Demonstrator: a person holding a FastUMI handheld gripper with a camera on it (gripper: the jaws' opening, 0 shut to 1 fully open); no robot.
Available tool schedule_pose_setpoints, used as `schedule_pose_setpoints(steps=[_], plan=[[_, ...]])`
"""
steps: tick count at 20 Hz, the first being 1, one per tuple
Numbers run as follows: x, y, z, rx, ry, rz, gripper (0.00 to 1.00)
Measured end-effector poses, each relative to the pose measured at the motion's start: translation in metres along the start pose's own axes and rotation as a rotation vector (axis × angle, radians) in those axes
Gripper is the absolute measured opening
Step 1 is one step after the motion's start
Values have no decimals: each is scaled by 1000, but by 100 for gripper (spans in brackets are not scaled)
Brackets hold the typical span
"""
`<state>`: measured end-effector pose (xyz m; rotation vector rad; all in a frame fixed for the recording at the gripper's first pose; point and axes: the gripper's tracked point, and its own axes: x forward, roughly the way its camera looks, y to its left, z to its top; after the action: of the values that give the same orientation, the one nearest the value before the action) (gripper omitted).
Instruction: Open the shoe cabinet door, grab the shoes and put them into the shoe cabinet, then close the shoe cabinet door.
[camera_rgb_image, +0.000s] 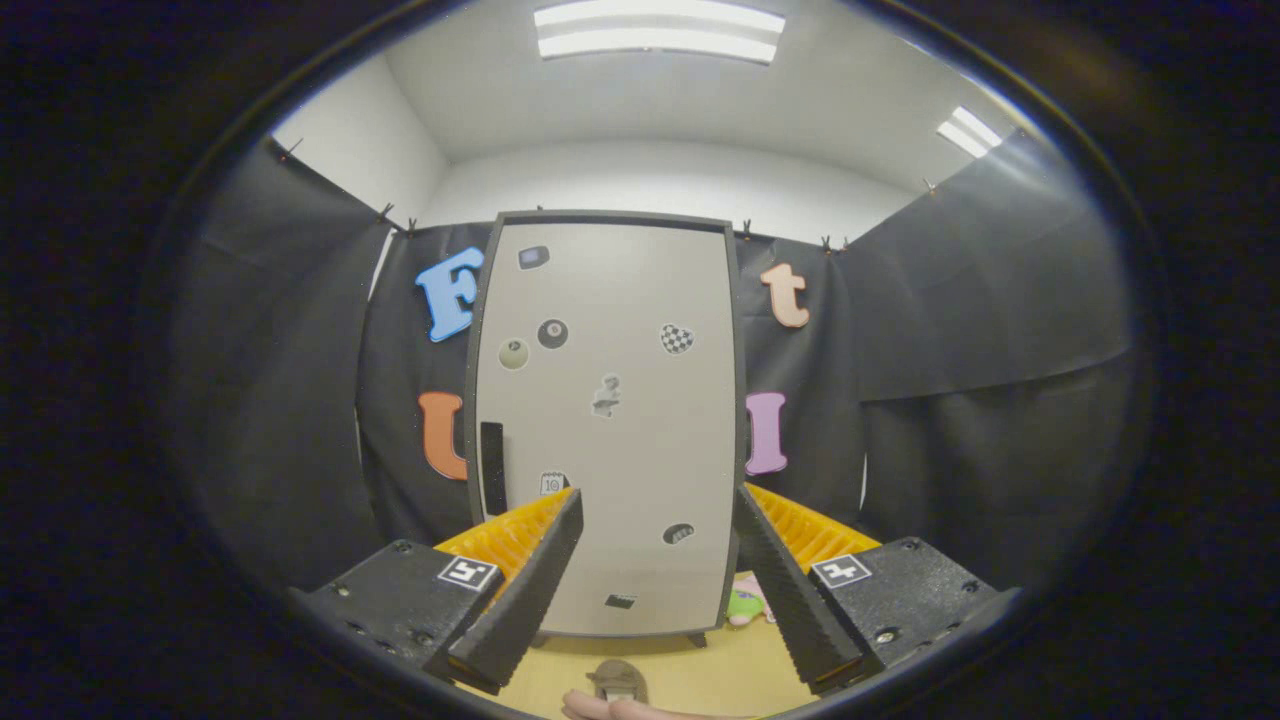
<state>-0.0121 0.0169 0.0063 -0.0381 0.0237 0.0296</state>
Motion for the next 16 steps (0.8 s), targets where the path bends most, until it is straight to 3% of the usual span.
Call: schedule_pose_setpoints(steps=[8,16], plan=[[8,-1,0,-11,28,-2,99],[75,23,1,-22,78,-12,99]])
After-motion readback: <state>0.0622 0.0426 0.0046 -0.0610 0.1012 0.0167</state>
